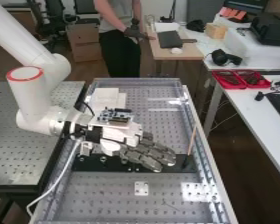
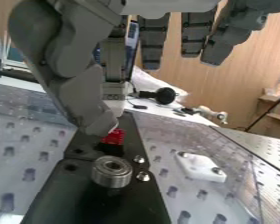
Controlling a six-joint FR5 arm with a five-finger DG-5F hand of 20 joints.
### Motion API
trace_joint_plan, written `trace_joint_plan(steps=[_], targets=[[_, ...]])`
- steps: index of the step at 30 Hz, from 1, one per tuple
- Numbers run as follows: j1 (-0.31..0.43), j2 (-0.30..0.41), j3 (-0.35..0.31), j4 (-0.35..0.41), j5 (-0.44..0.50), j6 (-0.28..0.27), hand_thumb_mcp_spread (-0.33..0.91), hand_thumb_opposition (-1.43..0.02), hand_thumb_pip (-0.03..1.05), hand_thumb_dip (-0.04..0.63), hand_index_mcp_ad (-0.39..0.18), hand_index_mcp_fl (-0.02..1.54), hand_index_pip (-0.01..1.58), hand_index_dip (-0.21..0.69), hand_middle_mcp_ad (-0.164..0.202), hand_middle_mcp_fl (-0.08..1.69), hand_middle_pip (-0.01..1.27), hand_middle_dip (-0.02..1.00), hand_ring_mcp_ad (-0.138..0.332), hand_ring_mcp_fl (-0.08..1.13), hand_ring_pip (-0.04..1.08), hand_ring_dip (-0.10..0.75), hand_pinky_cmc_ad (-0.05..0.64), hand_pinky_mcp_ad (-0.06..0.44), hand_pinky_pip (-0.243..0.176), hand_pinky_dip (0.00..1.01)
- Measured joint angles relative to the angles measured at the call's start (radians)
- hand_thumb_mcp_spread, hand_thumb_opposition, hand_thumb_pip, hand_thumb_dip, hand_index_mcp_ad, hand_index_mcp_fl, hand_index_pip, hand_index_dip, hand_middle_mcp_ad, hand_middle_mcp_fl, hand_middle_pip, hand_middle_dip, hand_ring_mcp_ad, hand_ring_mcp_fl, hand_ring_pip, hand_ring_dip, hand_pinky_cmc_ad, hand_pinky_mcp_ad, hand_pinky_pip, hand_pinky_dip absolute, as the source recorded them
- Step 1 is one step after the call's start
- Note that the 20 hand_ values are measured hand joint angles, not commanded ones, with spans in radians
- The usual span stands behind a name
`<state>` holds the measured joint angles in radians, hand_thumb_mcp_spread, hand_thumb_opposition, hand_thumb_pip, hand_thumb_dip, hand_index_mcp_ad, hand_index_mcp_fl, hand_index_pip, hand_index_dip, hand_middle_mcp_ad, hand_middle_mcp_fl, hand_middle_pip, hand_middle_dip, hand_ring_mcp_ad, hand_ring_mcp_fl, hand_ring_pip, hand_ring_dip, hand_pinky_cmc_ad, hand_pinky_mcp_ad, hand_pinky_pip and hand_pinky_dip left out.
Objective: Grab the pcb board and place it in the clear container
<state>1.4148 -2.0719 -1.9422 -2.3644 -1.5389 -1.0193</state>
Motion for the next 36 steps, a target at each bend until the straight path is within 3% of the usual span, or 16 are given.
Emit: trace_joint_plan(steps=[19, 36], targets=[[-0.006, -0.020, 0.003, 0.016, 0.021, 0.040, 0.45, -0.87, 0.77, 0.269, -0.134, 0.01, 1.55, 0.086, 0.059, 0.09, 0.13, 0.16, 0.195, 0.01, 0.07, -0.012, 0.271, 0.140, -0.106, 0.34], [-0.010, -0.032, 0.015, 0.022, 0.004, 0.042, 0.46, -0.85, 0.75, 0.269, -0.134, 0.06, 1.55, 0.098, 0.059, 0.09, 0.13, 0.16, 0.195, 0.01, 0.07, -0.003, 0.278, 0.140, -0.106, 0.32]])
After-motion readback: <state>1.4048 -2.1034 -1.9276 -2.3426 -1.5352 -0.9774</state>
